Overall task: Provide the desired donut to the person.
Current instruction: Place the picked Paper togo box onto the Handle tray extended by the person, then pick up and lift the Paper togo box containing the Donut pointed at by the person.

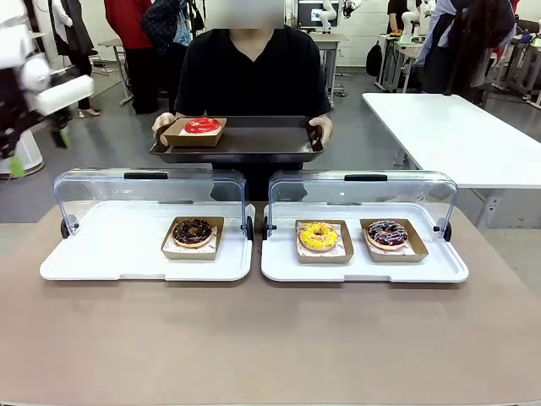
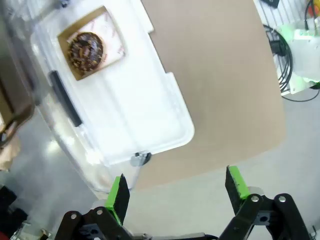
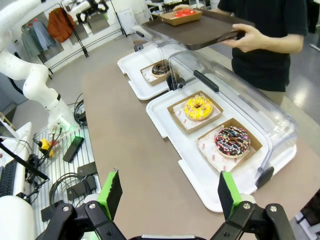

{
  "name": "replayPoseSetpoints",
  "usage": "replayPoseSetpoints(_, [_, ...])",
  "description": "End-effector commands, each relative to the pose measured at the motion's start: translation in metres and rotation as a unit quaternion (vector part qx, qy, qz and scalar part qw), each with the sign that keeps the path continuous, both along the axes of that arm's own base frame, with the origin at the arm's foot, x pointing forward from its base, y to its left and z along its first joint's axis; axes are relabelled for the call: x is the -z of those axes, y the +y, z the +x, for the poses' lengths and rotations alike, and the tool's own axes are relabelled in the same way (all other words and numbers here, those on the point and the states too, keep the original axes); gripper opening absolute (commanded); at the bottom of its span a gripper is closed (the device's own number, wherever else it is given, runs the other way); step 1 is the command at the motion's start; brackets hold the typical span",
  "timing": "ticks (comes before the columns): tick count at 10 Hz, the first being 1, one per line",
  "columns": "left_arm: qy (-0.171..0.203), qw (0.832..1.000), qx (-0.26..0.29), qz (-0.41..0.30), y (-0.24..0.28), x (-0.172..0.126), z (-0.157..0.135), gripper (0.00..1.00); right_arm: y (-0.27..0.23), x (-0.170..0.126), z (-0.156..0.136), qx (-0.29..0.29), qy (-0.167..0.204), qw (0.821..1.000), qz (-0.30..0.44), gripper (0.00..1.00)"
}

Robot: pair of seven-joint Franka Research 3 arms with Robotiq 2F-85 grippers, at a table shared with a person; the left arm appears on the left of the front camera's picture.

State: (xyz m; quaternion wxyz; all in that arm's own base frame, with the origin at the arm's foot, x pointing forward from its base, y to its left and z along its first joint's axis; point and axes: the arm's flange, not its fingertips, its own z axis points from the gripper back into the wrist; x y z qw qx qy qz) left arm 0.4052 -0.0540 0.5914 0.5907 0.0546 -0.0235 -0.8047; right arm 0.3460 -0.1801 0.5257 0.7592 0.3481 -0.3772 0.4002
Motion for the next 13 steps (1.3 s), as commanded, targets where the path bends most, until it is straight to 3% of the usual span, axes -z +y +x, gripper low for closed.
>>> replayPoseSetpoints(1, [-0.024, 0.999, 0.004, -0.029, 0.023, 0.028, -0.025, 1.00, 0.000, -0.001, 0.001, -0.002, -0.008, 1.000, 0.011, 1.00])
replayPoseSetpoints(5, [-0.005, 0.997, -0.034, -0.064, 0.060, 0.064, -0.008, 1.00, 0.000, -0.001, 0.001, -0.002, -0.008, 1.000, 0.011, 1.00])
replayPoseSetpoints(13, [-0.002, 0.998, -0.037, -0.043, 0.061, 0.061, -0.018, 1.00, 0.000, -0.001, 0.001, -0.002, -0.008, 1.000, 0.011, 1.00])
